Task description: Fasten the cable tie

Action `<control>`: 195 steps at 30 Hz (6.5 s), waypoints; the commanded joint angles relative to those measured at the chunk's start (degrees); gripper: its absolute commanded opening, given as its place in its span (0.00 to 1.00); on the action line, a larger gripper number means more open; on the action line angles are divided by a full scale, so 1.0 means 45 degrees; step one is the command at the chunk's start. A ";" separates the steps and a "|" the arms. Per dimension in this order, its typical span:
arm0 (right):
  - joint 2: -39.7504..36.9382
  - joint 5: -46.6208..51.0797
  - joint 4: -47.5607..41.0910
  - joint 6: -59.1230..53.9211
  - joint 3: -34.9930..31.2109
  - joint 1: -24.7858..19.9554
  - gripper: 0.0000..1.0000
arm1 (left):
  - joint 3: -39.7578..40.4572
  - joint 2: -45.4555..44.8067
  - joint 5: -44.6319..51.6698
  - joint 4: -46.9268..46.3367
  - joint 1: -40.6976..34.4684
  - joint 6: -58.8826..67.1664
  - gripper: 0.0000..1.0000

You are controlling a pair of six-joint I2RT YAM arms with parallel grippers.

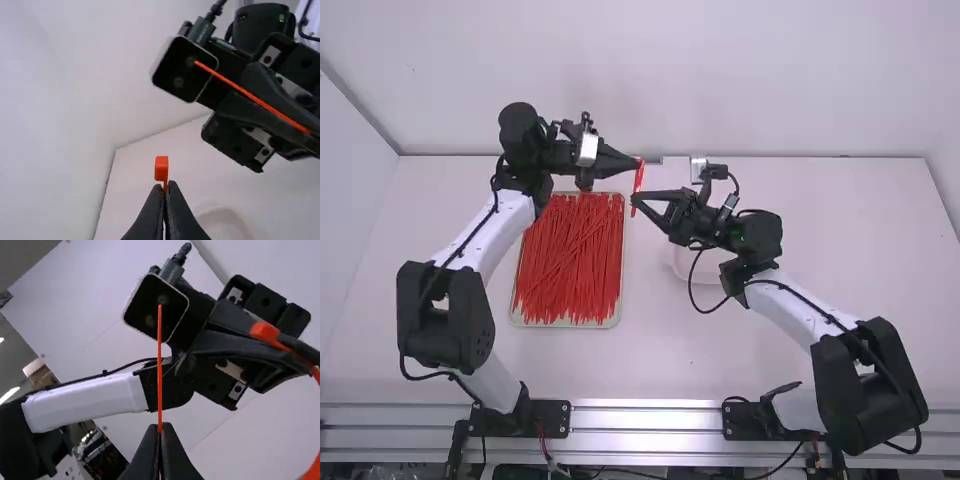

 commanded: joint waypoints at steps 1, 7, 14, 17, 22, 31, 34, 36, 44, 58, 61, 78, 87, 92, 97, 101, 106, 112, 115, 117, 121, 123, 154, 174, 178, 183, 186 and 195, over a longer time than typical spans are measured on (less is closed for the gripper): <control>0.0024 -0.0155 -0.0151 0.0826 -0.0044 0.0039 0.00 | 0.0296 0.0063 0.0544 0.0092 0.0136 0.0860 0.02; 0.0024 -0.0457 -0.0544 0.1083 -0.0049 0.0044 0.00 | 0.0296 0.0063 0.0529 0.0194 0.0194 0.0865 0.02; 0.0024 -0.0583 -0.1243 0.1083 -0.0049 0.0078 0.00 | 0.0296 0.0063 0.0534 0.0253 0.0219 0.0865 0.01; 0.0024 -0.0534 -0.1472 0.1078 -0.0049 0.0291 0.00 | 0.0296 0.0063 0.0539 0.0243 0.0204 0.0860 0.02; 0.0024 -0.0486 -0.1540 0.1083 -0.0049 0.0369 0.00 | 0.0296 0.0063 0.0665 0.0330 0.0204 0.0855 0.02; 0.0024 -0.0481 -0.1559 0.1083 -0.0049 0.0223 0.00 | 0.0296 0.0063 0.0665 0.0291 0.0204 0.0860 0.02; 0.0024 -0.0491 -0.1549 0.1088 -0.0049 0.0175 0.00 | 0.0296 0.0063 0.0665 0.0291 0.0204 0.0860 0.02; 0.0024 -0.0476 -0.1540 0.1083 -0.0049 0.0219 0.00 | 0.0296 0.0063 0.0665 0.0291 0.0204 0.0860 0.02; 0.0024 -0.0350 -0.1885 0.1078 -0.0049 0.0175 0.00 | 0.0296 0.0063 0.0665 0.0330 0.0049 0.0860 0.02; 0.0024 -0.0146 -0.1812 0.1083 -0.0044 -0.0039 0.00 | 0.0296 0.0063 0.0665 0.0272 0.0049 0.0763 0.02; 0.0024 -0.0146 -0.1836 0.1093 -0.0049 -0.0155 0.00 | 0.0296 0.0063 0.0665 0.0282 0.0049 0.0758 0.02; 0.0024 -0.0044 -0.1885 0.1078 -0.0044 0.0102 0.00 | 0.0296 0.0063 0.0665 0.0301 0.0010 0.0763 0.02; 0.0024 0.0194 -0.2137 0.1059 -0.0049 0.0107 0.00 | 0.0296 0.0063 0.0665 0.0340 -0.0301 0.0763 0.02; 0.0024 0.0199 -0.2103 0.1035 -0.0044 0.0112 0.00 | 0.0296 0.0063 0.0661 0.0330 -0.0364 0.0767 0.02; 0.0024 0.0189 -0.2103 0.1039 -0.0044 0.0107 0.00 | 0.0296 0.0063 0.0665 0.0267 -0.0287 0.0763 0.02; 0.0024 0.0185 -0.2084 0.1044 -0.0044 0.0102 0.00 | 0.0296 0.0063 0.0665 0.0228 -0.0282 0.0763 0.02; 0.0024 0.0141 -0.2055 0.1088 -0.0044 -0.0121 0.00 | 0.0296 0.0063 0.0665 0.0131 -0.0287 0.0763 0.02; 0.0024 0.0199 -0.1579 0.1234 -0.0044 -0.0223 0.00 | 0.0296 0.0063 0.0665 -0.0112 -0.0287 0.0763 0.02; 0.0024 0.0398 -0.1326 0.1409 -0.0044 -0.0228 0.00 | 0.0291 0.0063 0.0665 -0.0262 -0.0287 0.0767 0.02; 0.0024 0.0631 -0.1341 0.1311 -0.0034 -0.0228 0.00 | 0.0291 0.0063 0.0665 -0.0408 -0.0287 0.0772 0.02; 0.0024 0.0573 -0.1098 0.1404 -0.0034 -0.0413 0.00 | 0.0272 0.0063 0.0665 -0.0549 -0.0287 0.0767 0.02; 0.0019 0.0631 -0.1049 0.1413 -0.0034 -0.0510 0.00 | 0.0175 0.0063 0.0665 -0.0423 -0.0282 0.0767 0.02; 0.0024 0.1481 -0.1773 0.0364 0.0806 -0.0719 0.00 | -0.0291 0.0063 0.0670 -0.0646 -0.0709 0.0748 0.02; 0.0024 0.1768 -0.1729 0.0359 0.0806 -0.1302 0.00 | -0.0291 0.0063 0.0670 -0.1457 -0.0957 0.0797 0.01; 0.0024 0.1860 -0.1695 0.0301 0.0806 -0.1384 0.00 | -0.0350 0.0063 0.0670 -0.1486 -0.1049 0.0869 0.02; 0.0024 0.1851 -0.1632 0.0321 0.0806 -0.1719 0.00 | -0.0651 0.0063 0.0670 -0.1375 -0.1122 0.1001 0.01; 0.0024 0.1860 -0.1627 0.0355 0.0806 -0.1739 0.00 | -0.0792 0.0063 0.0670 -0.1350 -0.1122 0.1005 0.01; 0.0024 0.1744 -0.1778 0.0359 0.0884 -0.1729 0.00 | -0.1127 0.0063 0.0670 0.0316 -0.0816 0.0049 0.01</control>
